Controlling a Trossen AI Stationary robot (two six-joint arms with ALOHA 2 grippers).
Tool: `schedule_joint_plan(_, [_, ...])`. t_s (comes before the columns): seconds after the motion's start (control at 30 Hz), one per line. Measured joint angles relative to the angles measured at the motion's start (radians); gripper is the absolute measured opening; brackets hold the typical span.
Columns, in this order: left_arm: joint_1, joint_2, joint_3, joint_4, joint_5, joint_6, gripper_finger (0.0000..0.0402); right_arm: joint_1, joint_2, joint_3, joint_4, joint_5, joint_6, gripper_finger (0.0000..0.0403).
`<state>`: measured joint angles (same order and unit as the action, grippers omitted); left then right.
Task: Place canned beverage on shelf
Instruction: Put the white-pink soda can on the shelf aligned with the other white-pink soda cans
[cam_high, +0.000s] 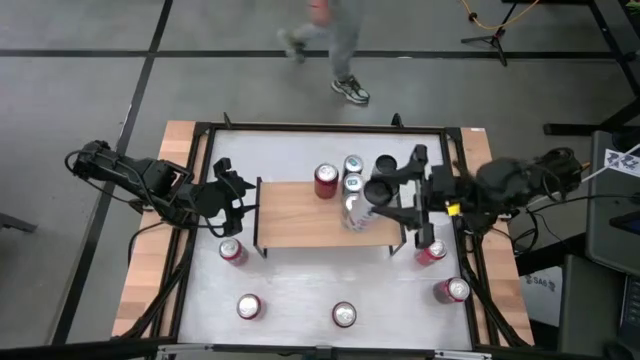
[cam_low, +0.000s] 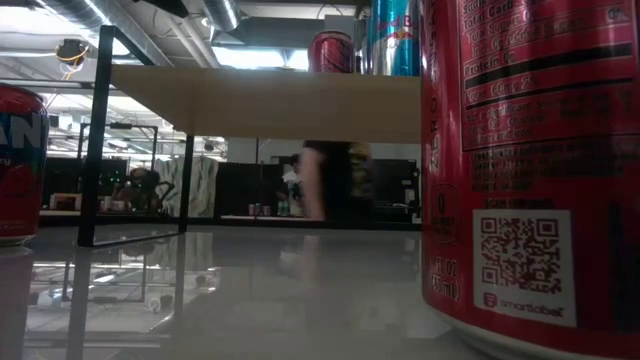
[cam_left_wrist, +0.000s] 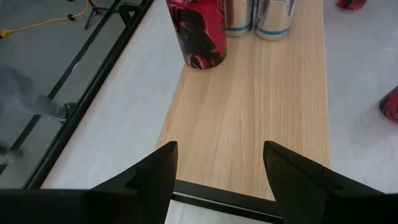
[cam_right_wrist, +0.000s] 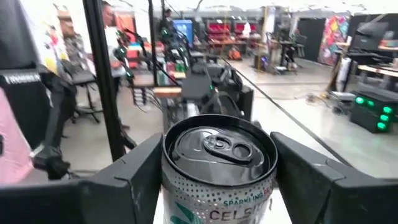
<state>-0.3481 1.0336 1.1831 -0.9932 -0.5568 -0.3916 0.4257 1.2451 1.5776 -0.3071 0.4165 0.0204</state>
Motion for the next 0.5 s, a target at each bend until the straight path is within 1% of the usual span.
schedule_joint_plan(0.17, [0.0, 0.0, 0.0, 0.002, 0.0, 0.0, 0.0229, 0.087, 0.0, 0.0, -0.075, 0.108, 0.0, 0.0248])
schedule_joint_plan(0.5, [0.0, 0.0, 0.0, 0.018, 0.0, -0.001, 0.0229, 0.178, 0.006, 0.0, -0.186, 0.175, 0.075, 0.0248])
